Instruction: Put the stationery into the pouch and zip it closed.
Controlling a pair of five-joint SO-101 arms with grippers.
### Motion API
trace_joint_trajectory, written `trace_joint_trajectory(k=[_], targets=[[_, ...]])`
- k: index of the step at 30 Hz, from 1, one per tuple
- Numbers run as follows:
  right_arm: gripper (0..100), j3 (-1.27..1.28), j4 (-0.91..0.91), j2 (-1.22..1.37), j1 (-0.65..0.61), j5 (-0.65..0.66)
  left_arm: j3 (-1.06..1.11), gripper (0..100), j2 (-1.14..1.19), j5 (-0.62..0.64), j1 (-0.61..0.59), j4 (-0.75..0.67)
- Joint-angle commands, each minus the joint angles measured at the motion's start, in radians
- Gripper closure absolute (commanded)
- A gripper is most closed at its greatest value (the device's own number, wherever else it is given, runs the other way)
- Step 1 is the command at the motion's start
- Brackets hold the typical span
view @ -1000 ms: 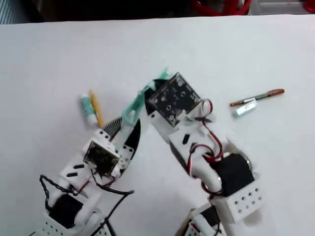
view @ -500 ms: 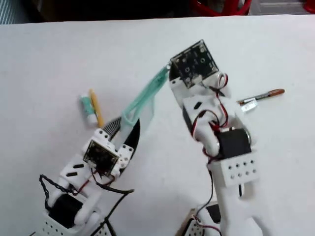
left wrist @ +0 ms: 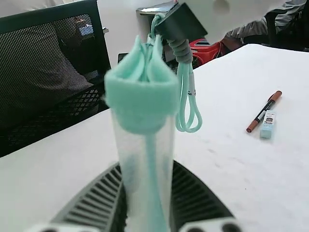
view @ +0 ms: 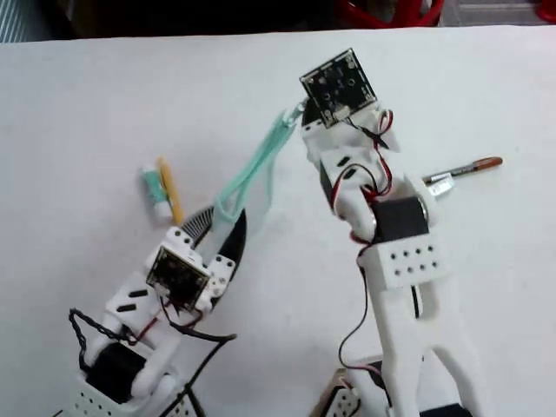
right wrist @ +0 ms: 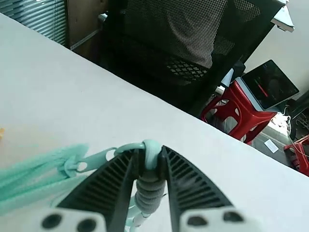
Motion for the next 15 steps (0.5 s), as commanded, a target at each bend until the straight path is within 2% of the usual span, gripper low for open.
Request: trace_joint_trajectory(k=[1,6,8,11,15], targets=[[92.0,-0.029,0.087,-0.119,-0.051,0.003,0.014,98,0.004,-0.009,-0.019,0.021],[57.5,-0.029,0.228,-0.259,-0.099,0.002,0.015,98,0.004,-0.011,-0.019,0.021],[50.6,-0.029,0.274,-0.337,-0.094,0.018,0.015,98,0.004,-0.011,-0.021,0.021],[54.4,-0.029,0.291,-0.452,-0.012,0.026,0.018,98,0.004,-0.006,-0.045,0.018],[66.6,-0.029,0.291,-0.516,0.154,0.02,0.06,98,0.004,-0.003,-0.085,-0.069]])
